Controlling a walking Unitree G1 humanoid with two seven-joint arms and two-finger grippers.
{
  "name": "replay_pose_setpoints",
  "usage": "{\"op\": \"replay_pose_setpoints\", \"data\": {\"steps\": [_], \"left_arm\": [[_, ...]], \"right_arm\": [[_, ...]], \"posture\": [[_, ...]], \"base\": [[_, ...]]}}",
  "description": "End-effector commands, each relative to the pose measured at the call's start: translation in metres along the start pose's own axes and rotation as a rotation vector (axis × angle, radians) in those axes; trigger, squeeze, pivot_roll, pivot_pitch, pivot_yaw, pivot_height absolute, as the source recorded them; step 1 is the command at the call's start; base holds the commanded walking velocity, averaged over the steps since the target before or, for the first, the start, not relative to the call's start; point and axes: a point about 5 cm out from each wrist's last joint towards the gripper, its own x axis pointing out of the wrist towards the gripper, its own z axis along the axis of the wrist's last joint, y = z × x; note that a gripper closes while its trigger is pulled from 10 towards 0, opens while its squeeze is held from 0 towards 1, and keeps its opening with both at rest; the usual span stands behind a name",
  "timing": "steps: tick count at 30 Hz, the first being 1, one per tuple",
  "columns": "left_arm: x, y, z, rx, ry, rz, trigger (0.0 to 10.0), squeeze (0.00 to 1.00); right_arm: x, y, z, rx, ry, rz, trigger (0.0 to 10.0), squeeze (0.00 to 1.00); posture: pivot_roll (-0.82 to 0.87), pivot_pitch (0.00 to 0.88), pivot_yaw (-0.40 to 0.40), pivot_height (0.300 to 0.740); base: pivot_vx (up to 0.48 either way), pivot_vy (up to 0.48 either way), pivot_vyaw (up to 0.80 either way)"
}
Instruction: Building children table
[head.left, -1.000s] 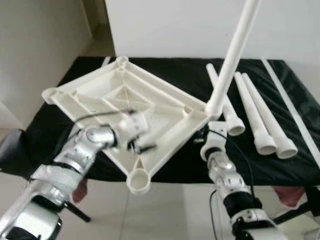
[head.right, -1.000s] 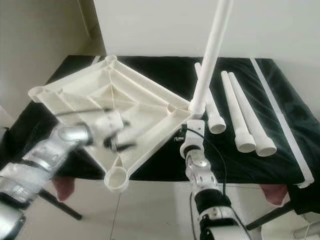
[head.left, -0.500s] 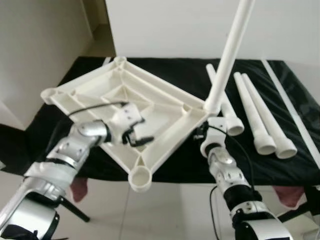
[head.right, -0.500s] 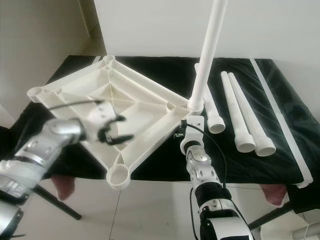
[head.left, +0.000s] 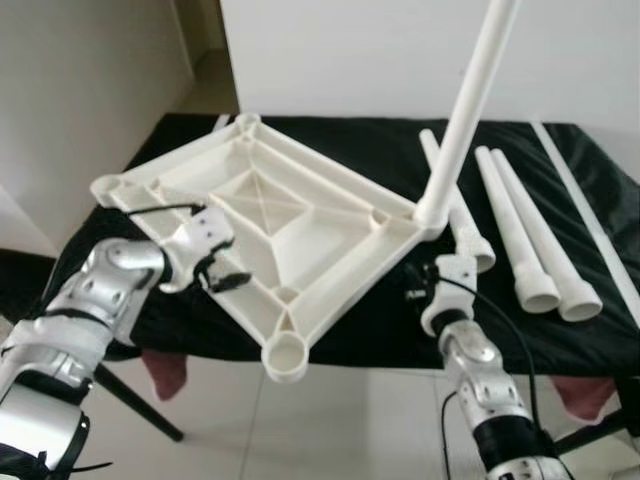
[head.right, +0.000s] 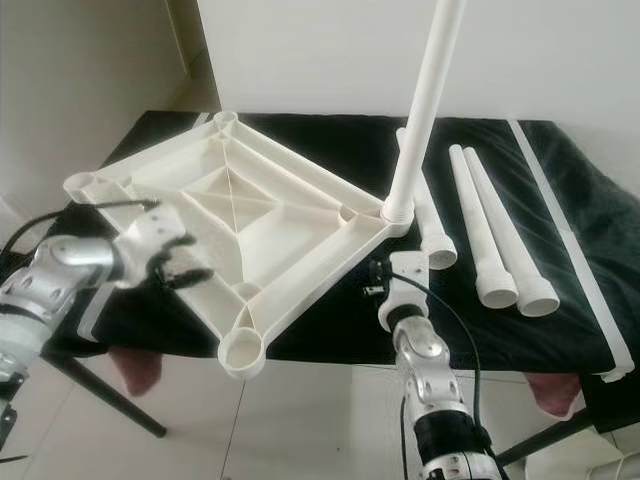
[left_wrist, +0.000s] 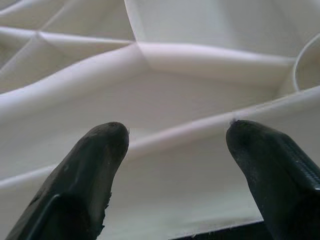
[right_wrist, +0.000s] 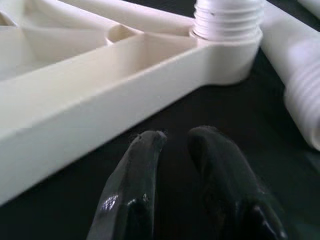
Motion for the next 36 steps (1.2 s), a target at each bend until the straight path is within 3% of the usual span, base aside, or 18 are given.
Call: {"op": "replay_pose_setpoints", "data": {"steps": [1,5,6,16,24,26,36], "left_arm": [[0.0,-0.012,-0.005,0.03,0.058,-0.268,10.0,0.0],[0.005,-0.008,-0.011,0.086,0.137,-0.203,10.0,0.0],[0.008,-0.005,-0.009,0.089,0.135,-0.162,10.0,0.0],[0.015,0.001,-0.002,0.143,0.13,-0.116,10.0,0.0],[0.017,0.005,0.004,0.174,0.133,-0.144,10.0,0.0],[0.018,0.003,0.006,0.225,0.169,-0.227,10.0,0.0],[0.021,0.002,0.007,0.312,0.28,-0.341,10.0,0.0]], "right_arm": [[-0.002,0.0,0.002,-0.004,0.0,0.013,10.0,0.0],[-0.003,-0.001,0.004,-0.003,-0.004,0.011,10.0,0.0],[-0.003,0.0,0.005,-0.004,-0.008,0.011,10.0,0.0],[-0.003,-0.001,0.008,-0.005,-0.01,0.008,10.0,0.0],[-0.005,-0.002,0.009,-0.015,-0.007,0.015,10.0,0.0],[-0.006,-0.003,0.009,-0.02,-0.006,0.018,10.0,0.0],[-0.011,-0.002,0.013,-0.038,-0.02,0.046,10.0,0.0]], "posture": [[-0.01,0.051,0.058,0.74],[-0.01,0.052,0.061,0.74],[-0.02,0.052,0.065,0.74],[-0.02,0.054,0.067,0.74],[-0.02,0.056,0.065,0.74],[-0.02,0.058,0.064,0.74],[-0.03,0.074,0.075,0.74]], "base": [[0.0,0.0,0.0],[0.0,0.0,0.0],[0.0,0.0,0.0],[0.0,0.0,0.0],[0.0,0.0,0.0],[0.0,0.0,0.0],[0.0,0.0,0.0]]}}
